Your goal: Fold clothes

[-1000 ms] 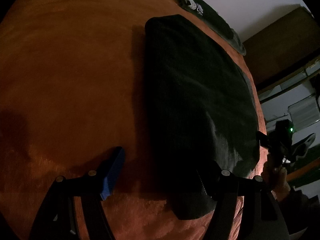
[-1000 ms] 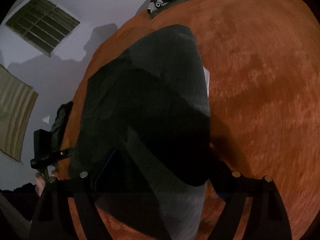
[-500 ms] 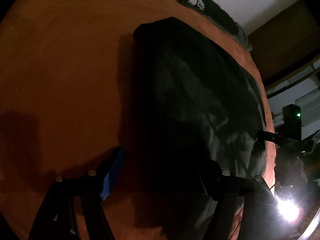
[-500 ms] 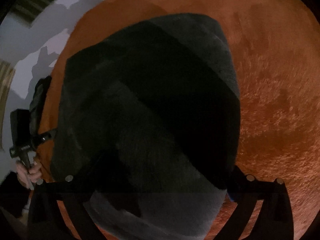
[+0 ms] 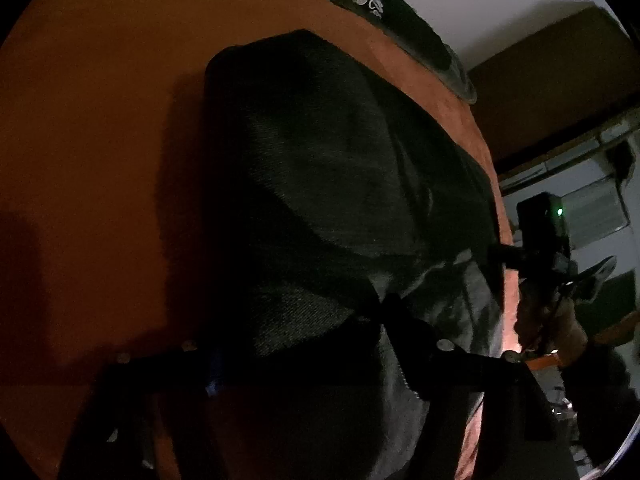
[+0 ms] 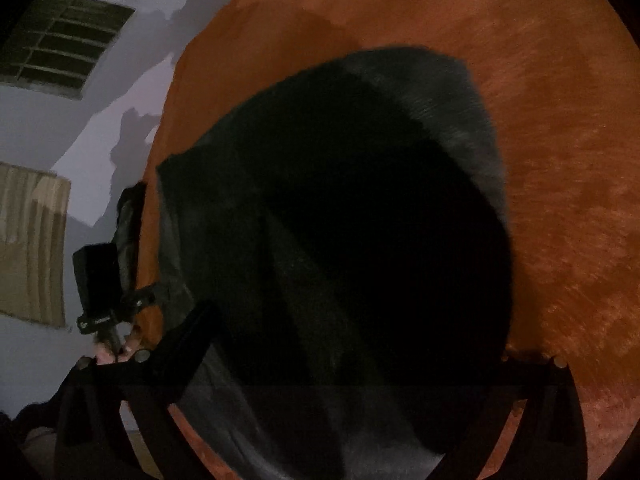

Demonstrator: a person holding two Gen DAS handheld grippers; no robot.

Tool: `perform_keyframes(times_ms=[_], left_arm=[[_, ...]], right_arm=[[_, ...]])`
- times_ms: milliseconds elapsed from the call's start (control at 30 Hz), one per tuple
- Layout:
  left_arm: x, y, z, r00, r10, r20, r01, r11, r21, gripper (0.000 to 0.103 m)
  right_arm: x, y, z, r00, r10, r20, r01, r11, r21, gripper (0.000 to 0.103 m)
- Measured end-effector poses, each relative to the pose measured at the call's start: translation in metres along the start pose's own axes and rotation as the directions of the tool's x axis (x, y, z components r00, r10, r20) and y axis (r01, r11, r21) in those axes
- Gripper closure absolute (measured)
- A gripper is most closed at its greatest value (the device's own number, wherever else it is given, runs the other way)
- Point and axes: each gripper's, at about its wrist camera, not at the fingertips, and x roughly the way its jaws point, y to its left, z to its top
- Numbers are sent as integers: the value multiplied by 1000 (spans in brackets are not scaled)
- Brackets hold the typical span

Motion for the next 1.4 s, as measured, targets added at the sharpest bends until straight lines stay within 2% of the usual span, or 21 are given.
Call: perform_keyframes(times_ms=[67, 100, 133, 200, 300, 400, 500, 533, 600, 633, 667, 733, 767, 833, 900, 1033, 1100, 1167, 1300, 1333, 1400], left_arm=[[-1, 2, 0, 1000, -18, 13, 18, 1000, -17, 46], [-1, 3, 1, 999, -27, 20, 28, 999, -25, 54], [-3, 3, 1, 999, -35, 27, 35, 999, -30, 64], [-9, 0, -2, 998, -37, 45, 39, 999, -23, 73], [-16, -4, -5, 997, -32, 74, 33, 999, -18, 79], [-23, -2, -8, 994, -43, 97, 47, 998, -41, 84], [-26, -8, -4, 993, -62, 103, 67, 997, -46, 86], [-26, -10, -3, 993, -64, 100, 68, 997, -36, 86], [-20, -15, 1, 996, -45, 81, 47, 999, -27, 85], [-16, -12, 1, 997, -30, 68, 33, 999, -37, 82], [-15, -9, 0, 998, -24, 57, 27, 999, -47, 79], [-14, -4, -1, 999, -23, 45, 26, 998, -61, 75], [-15, -2, -1, 999, -25, 40, 27, 997, -66, 73], [-19, 2, -3, 1000, -21, 14, 22, 998, -61, 61], [-27, 5, -9, 1000, -10, 0, 10, 999, -31, 53], [-15, -1, -10, 1000, -27, -14, 27, 1000, -6, 51], [-5, -6, -8, 999, -33, -22, 33, 999, -8, 45], [4, -10, -6, 999, -39, -27, 39, 999, -9, 45], [7, -9, -3, 998, -56, 15, 56, 998, -13, 48], [7, -9, -3, 997, -62, 34, 63, 998, -17, 61], [5, -12, -4, 995, -69, 71, 70, 997, -15, 70]], right_arm=[[1, 0, -1, 999, 32, -8, -32, 999, -7, 0], [0, 1, -1, 999, 33, -5, -33, 999, -14, 3], [0, 1, -1, 999, 34, -2, -34, 999, -21, 13], [-2, 3, -2, 999, 36, 3, -35, 999, -36, 23], [-11, 11, -1, 1000, 0, 23, 2, 998, -62, 33], [-22, 26, -4, 996, -32, 83, 39, 996, -82, 43], [-36, 34, -3, 988, -4, 156, 13, 998, -57, 64], [-41, 35, -3, 986, 9, 168, -1, 999, -48, 65], [-40, 38, -5, 985, -38, 166, 50, 996, -68, 65], [-34, 39, -5, 987, -59, 149, 70, 995, -71, 61], [-24, 38, -3, 991, -66, 119, 74, 995, -62, 55], [-19, 25, -2, 995, -59, 85, 61, 998, -23, 36], [-19, 17, -2, 996, -52, 72, 52, 999, 0, 32], [-19, 5, -3, 998, -36, 57, 35, 999, 14, 17], [-15, -2, -7, 999, -8, 46, 8, 1000, -1, 15], [0, -1, 3, 998, 50, 38, -49, 998, -26, 10], [1, -1, 7, 997, 70, 37, -69, 997, -31, 8], [13, 7, 14, 997, 76, 33, -75, 997, -36, 0], [19, 15, 20, 993, 112, 45, -111, 994, -22, 3], [20, 17, 22, 991, 121, 48, -121, 993, -18, 15], [21, 20, 22, 996, 80, 40, -79, 997, -28, 34]])
